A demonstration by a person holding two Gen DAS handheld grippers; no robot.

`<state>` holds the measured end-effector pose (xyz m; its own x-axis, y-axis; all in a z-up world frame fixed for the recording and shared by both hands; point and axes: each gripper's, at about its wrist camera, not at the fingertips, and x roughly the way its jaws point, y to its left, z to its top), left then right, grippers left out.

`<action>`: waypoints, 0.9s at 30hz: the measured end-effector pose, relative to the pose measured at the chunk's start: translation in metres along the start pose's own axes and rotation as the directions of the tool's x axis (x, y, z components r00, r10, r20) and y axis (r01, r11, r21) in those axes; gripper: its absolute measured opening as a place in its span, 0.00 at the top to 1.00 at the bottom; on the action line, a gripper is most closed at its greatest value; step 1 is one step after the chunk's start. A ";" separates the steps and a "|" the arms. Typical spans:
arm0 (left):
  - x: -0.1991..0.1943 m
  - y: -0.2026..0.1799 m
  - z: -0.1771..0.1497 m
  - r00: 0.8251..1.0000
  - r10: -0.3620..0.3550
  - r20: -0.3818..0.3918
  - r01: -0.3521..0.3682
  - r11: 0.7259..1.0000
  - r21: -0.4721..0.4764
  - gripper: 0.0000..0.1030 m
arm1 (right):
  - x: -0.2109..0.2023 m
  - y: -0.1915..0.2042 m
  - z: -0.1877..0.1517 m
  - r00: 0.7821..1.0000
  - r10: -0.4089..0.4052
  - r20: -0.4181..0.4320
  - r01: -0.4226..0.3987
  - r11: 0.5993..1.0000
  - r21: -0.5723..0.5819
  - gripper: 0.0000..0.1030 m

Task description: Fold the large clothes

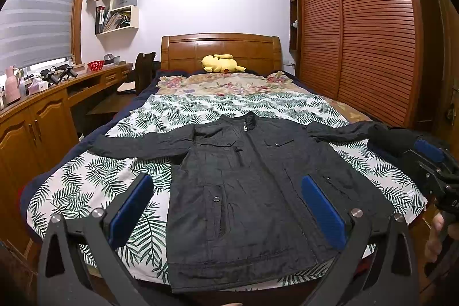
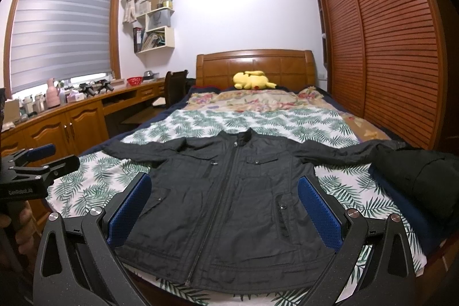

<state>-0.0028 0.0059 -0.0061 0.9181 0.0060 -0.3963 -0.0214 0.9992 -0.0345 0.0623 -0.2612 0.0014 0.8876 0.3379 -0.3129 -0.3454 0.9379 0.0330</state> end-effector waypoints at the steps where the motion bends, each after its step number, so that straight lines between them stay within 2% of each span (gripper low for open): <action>1: 0.000 0.000 0.000 1.000 0.000 0.000 0.000 1.000 0.000 0.00 | 0.000 0.000 0.000 1.000 0.000 0.000 0.000 1.000 0.000 0.00; 16: 0.001 0.001 -0.001 1.000 -0.002 -0.005 0.002 1.000 -0.001 0.00 | -0.002 0.003 0.000 1.000 0.002 0.002 -0.002 1.000 0.001 0.00; 21: 0.007 0.005 -0.008 1.000 -0.003 -0.022 0.003 1.000 0.000 0.00 | -0.008 0.017 -0.001 1.000 0.009 -0.006 -0.009 1.000 -0.003 0.00; 27: 0.018 0.014 -0.016 0.999 0.000 -0.053 -0.001 1.000 -0.012 0.00 | 0.004 0.025 -0.006 0.999 0.021 -0.035 -0.021 1.000 -0.011 0.00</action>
<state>0.0076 0.0197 -0.0283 0.8958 0.0040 -0.4444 -0.0267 0.9986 -0.0449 0.0552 -0.2371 -0.0052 0.8693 0.3541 -0.3449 -0.3672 0.9297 0.0291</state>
